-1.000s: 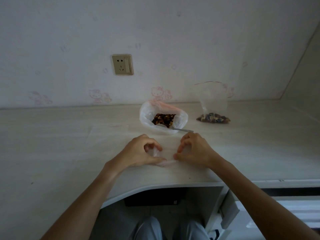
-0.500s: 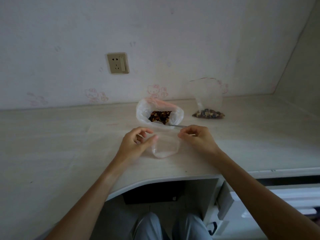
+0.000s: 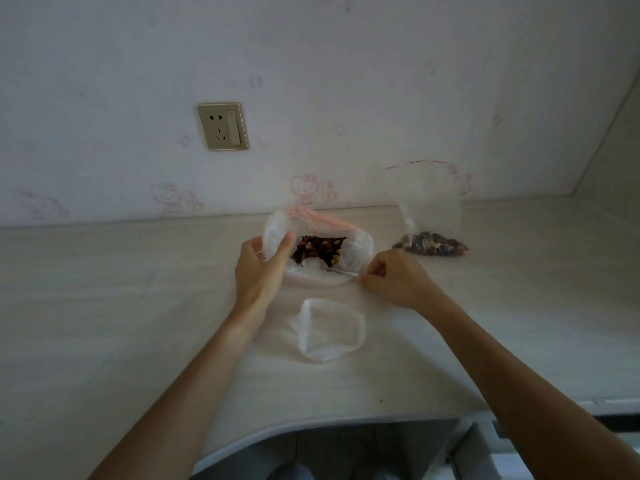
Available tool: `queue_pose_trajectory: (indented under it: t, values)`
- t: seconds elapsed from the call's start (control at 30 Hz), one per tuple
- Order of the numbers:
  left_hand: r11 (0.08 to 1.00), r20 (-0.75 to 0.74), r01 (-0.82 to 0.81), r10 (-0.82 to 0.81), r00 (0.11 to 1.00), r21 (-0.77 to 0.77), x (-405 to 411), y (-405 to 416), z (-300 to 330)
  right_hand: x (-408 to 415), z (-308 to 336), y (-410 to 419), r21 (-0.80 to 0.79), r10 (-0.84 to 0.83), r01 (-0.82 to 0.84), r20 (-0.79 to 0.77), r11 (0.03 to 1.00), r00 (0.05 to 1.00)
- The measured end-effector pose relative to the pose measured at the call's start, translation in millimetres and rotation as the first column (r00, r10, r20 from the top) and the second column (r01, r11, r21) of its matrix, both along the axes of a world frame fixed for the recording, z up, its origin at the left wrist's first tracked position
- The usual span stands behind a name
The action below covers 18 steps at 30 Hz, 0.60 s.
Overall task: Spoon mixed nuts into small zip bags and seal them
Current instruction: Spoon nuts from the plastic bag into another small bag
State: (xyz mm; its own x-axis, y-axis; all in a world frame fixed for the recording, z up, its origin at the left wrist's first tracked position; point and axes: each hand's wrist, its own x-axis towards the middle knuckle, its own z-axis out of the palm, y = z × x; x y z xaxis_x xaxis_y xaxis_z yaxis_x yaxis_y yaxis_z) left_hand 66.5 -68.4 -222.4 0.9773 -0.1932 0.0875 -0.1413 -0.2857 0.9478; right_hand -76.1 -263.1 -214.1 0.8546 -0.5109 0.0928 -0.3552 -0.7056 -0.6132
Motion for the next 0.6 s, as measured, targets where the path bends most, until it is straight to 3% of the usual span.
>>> queue_pose_trajectory:
  t: [0.1,0.23,0.3,0.43,0.6]
  values:
    - [0.995,0.077,-0.033,0.025,0.997,0.093,4.0,-10.8,-5.6,8.5,13.5,-19.6,0.362,0.038,-0.050,0.041,0.931,0.998]
    - [0.998,0.185,-0.030,0.020,0.983,0.055,0.6,-8.1,-11.5,17.7,14.0,-28.2,0.596,-0.047,-0.123,0.261,0.793,0.964]
    - [1.000,0.205,-0.004,0.002,0.979,0.010,-0.2,-6.2,-12.6,18.2,8.1,-29.0,0.625,-0.129,-0.135,0.358,0.769,0.925]
    - [0.999,0.234,0.034,-0.026,0.972,-0.029,-3.1,-4.9,-12.6,16.1,0.7,-26.6,0.510,-0.111,-0.129,0.415,0.850,0.903]
    - [0.997,0.267,0.045,-0.028,0.963,-0.057,-5.8,-6.0,-9.6,12.5,11.7,-22.5,0.615,-0.175,-0.215,0.511,0.759,0.842]
